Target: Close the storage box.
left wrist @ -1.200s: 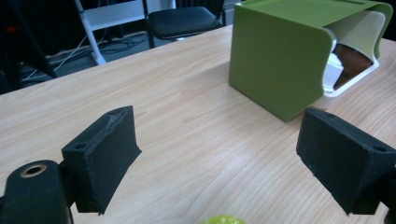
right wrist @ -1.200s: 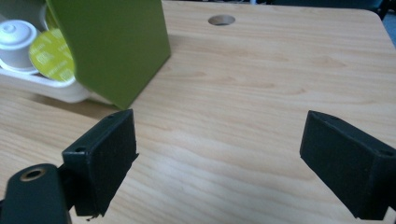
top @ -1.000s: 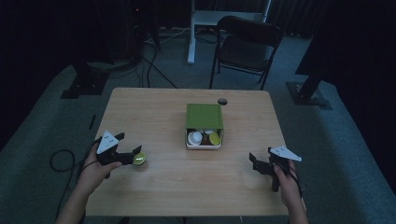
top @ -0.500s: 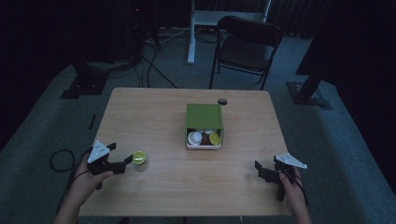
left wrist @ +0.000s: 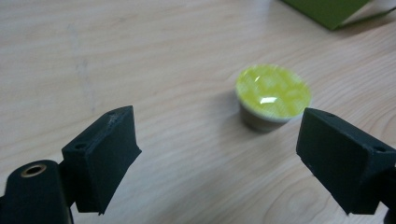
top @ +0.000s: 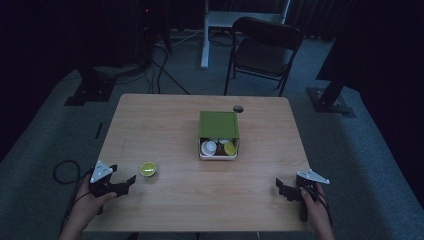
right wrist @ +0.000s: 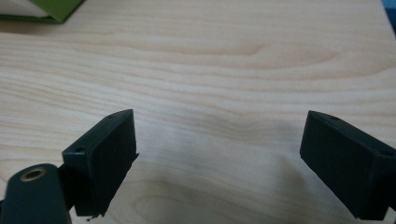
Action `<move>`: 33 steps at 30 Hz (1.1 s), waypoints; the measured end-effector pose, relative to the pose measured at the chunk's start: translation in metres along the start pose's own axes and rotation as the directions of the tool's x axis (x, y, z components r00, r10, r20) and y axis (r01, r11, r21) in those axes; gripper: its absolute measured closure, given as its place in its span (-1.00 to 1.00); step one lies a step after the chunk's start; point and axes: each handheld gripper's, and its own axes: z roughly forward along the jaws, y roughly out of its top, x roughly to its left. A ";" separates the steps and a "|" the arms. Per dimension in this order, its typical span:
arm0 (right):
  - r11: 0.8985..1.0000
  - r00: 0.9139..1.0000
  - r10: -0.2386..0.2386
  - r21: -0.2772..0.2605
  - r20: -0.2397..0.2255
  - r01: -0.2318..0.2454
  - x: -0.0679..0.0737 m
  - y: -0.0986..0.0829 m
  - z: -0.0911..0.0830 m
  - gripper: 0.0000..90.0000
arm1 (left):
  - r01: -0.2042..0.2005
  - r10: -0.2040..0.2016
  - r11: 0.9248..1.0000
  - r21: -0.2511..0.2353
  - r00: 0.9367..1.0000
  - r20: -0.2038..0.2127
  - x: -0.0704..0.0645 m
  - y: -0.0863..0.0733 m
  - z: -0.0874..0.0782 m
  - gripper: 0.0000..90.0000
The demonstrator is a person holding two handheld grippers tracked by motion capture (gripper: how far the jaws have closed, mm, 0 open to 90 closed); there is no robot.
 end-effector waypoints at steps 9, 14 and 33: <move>0.998 0.999 0.012 0.061 0.038 -0.014 0.001 -0.001 0.004 -0.77 | 0.064 -0.060 0.995 0.073 0.997 -0.058 0.010 -0.013 -0.001 -0.72; 0.997 0.999 -0.021 0.072 0.034 0.018 0.004 -0.001 0.005 -0.77 | 0.068 -0.059 0.990 0.126 0.995 -0.074 0.010 -0.020 0.004 -0.72; 0.996 0.983 0.033 0.078 0.182 -0.048 0.010 0.000 0.008 -0.77 | 0.158 -0.119 0.971 0.181 0.971 -0.206 0.006 -0.023 0.013 -0.73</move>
